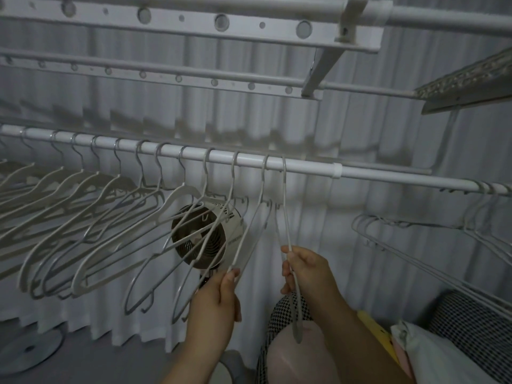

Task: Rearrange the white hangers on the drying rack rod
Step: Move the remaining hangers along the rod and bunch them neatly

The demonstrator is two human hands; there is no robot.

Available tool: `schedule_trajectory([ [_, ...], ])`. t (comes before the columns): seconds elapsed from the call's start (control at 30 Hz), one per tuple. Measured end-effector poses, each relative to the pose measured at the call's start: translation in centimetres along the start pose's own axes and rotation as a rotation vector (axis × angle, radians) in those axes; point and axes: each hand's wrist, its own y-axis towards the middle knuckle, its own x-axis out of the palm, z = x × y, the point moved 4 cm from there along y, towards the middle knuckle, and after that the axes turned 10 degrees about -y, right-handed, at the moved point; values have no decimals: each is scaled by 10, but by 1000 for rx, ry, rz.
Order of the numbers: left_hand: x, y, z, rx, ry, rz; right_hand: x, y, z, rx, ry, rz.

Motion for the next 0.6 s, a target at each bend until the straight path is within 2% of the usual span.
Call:
schedule_trajectory([
  [0.37, -5, -3, 1, -8, 25, 39, 3, -3, 1, -12, -15, 6],
  [0.6, -4, -3, 2, 21, 84, 7, 0, -5, 1, 9, 9, 16],
])
